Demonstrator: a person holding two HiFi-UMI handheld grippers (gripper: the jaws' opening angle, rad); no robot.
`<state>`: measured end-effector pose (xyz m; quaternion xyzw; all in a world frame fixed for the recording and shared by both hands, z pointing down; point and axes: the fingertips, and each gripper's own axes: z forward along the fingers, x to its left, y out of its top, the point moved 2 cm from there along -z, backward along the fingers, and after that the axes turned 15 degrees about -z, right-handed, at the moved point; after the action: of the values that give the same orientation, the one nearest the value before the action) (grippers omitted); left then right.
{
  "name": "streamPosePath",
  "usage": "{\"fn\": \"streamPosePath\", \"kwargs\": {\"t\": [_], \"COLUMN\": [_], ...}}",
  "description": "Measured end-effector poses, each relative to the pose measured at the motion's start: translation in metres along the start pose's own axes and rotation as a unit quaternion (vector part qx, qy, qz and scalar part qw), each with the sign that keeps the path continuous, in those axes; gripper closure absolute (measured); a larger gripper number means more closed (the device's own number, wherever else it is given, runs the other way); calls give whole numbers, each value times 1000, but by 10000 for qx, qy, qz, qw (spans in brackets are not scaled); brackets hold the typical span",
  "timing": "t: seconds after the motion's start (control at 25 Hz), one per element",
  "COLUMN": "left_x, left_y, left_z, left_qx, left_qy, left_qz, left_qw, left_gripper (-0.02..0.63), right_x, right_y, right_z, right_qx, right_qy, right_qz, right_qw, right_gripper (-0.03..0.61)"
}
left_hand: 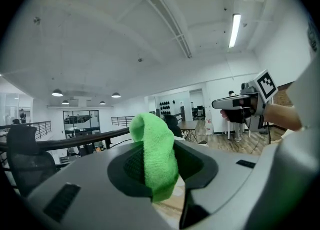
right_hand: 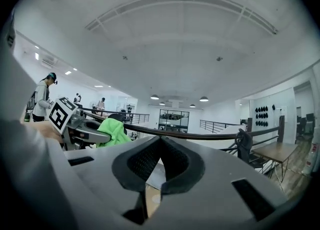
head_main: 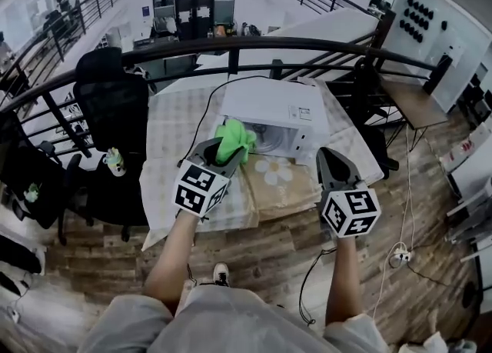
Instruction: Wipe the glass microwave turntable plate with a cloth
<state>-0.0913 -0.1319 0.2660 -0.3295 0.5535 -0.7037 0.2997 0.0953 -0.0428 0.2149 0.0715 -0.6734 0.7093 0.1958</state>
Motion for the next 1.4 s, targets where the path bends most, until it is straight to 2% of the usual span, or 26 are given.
{"fn": "streamPosePath", "kwargs": {"t": [0.28, 0.48, 0.6, 0.72, 0.96, 1.08, 1.24, 1.4], "left_x": [34, 43, 39, 37, 46, 60, 87, 116], "left_y": [-11, -25, -39, -52, -103, -132, -159, -191], "left_z": [56, 95, 113, 132, 169, 195, 228, 261], "left_qx": [209, 286, 440, 583, 967, 1037, 848, 911], "left_qy": [155, 616, 899, 1103, 1352, 1382, 1391, 1612], "left_qz": [-166, -365, -555, -623, -959, -1104, -1230, -1085], "left_qw": [9995, 9970, 9934, 9902, 9814, 9787, 9789, 9767], "left_gripper": [477, 477, 477, 477, 477, 477, 476, 476], "right_x": [-22, -48, -63, -72, -64, -59, -53, -51], "right_y": [-39, -74, -93, -106, -151, -181, -209, -228], "right_z": [61, 101, 117, 133, 154, 164, 178, 190], "right_qx": [322, 302, 372, 345, 597, 830, 1057, 1167], "right_qy": [344, 954, 1328, 1524, 1908, 1967, 1878, 1611], "right_qz": [37, 54, 83, 128, 301, 400, 525, 226], "right_qw": [9989, 9950, 9904, 9876, 9794, 9761, 9751, 9798], "right_gripper": [566, 566, 566, 566, 565, 565, 565, 565]}}
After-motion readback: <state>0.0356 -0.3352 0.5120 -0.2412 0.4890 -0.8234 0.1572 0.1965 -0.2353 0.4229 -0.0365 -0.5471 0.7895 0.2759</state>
